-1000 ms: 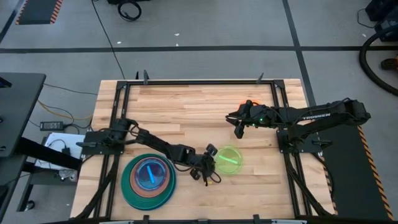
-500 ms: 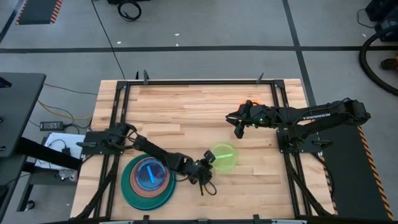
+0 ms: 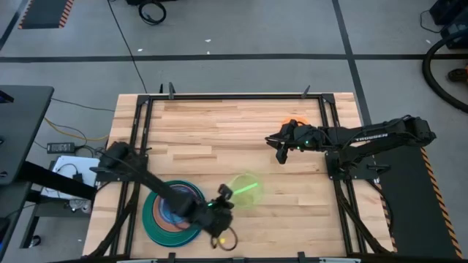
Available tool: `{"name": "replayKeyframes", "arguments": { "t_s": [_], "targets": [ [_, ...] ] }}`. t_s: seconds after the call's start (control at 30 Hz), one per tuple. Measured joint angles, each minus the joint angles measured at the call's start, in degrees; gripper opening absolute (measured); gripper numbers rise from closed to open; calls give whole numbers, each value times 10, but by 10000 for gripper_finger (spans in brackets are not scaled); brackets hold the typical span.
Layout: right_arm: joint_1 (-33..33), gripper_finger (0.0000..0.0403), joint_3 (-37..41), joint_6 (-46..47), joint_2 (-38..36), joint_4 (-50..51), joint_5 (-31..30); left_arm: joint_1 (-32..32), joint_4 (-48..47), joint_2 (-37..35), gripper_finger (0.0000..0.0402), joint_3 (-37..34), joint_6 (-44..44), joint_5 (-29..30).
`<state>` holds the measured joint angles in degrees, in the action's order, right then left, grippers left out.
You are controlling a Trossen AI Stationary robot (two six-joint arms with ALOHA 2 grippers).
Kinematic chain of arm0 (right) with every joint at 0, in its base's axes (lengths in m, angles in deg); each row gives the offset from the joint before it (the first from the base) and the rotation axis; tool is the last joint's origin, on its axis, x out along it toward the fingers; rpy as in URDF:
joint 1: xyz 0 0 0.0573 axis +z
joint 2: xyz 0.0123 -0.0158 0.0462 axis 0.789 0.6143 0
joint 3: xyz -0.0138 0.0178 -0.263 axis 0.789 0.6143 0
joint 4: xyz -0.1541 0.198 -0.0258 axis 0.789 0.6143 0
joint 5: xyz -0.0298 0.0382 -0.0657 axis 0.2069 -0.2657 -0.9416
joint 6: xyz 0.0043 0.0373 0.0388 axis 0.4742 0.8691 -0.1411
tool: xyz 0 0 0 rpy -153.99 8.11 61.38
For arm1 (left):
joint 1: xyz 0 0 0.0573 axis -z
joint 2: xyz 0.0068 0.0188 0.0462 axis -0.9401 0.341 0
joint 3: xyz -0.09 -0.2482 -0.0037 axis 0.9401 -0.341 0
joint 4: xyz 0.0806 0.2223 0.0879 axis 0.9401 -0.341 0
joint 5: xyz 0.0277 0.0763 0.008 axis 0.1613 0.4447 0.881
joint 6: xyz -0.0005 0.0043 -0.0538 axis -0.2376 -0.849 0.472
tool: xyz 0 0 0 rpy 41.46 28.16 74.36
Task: Stack plastic plates
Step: Stack the light green plate on top of the light blue plate
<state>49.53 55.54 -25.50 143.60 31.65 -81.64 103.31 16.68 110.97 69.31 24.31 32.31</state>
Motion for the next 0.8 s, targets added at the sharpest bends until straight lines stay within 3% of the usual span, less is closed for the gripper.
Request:
{"name": "replayKeyframes", "arguments": {
  "t_s": [0.23,0.47,0.6,0.8],
  "targets": [
    [0,158,20,12,0,-22,0,67,-187,-69,7,0,247,1],
    [0,158,20,10,0,-42,13,127,-396,-95,7,0,473,0],
    [0,158,20,9,0,-45,15,155,-497,-95,7,0,577,-59],
    [0,158,20,8,0,-45,15,185,-493,-95,7,0,631,-153]
  ]
}}
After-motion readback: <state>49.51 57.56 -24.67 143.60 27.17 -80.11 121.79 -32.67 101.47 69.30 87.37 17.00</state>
